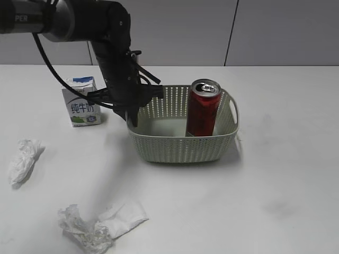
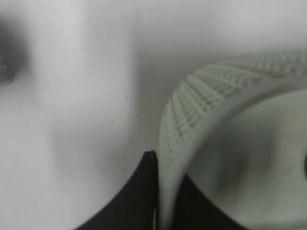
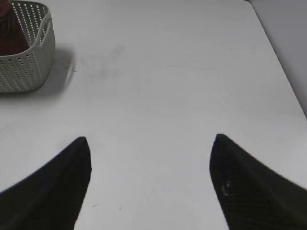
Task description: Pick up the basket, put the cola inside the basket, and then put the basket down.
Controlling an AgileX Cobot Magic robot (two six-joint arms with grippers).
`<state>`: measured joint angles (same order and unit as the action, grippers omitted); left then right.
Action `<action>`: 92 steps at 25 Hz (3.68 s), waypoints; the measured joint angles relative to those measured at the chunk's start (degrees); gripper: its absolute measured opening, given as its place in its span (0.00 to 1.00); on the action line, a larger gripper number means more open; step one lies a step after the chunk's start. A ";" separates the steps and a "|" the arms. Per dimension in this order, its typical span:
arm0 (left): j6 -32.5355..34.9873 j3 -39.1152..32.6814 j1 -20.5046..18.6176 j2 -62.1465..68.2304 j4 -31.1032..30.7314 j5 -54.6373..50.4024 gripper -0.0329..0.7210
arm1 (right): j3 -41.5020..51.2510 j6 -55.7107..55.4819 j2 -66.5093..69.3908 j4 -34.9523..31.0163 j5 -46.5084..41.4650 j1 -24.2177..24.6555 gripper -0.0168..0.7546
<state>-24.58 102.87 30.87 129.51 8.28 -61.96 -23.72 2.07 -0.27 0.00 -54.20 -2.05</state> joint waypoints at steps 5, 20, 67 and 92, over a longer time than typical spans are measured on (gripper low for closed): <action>0.59 0.04 0.00 0.02 0.05 0.00 0.05 | 0.00 0.00 0.00 0.00 0.00 0.00 0.78; 4.99 11.23 -1.31 -0.02 -0.54 -7.50 0.74 | 0.00 0.06 0.00 0.00 0.00 0.00 0.78; 10.33 -62.36 -22.17 -91.37 -11.36 -4.31 0.64 | 0.00 0.08 0.00 0.00 0.00 0.00 0.78; 17.89 -74.27 -22.17 -121.53 -8.28 -1.55 0.63 | 0.00 0.11 0.00 0.00 0.00 0.00 0.78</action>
<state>-6.68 28.61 8.70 7.98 0.00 -63.50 -23.72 2.17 -0.27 0.00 -54.20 -2.05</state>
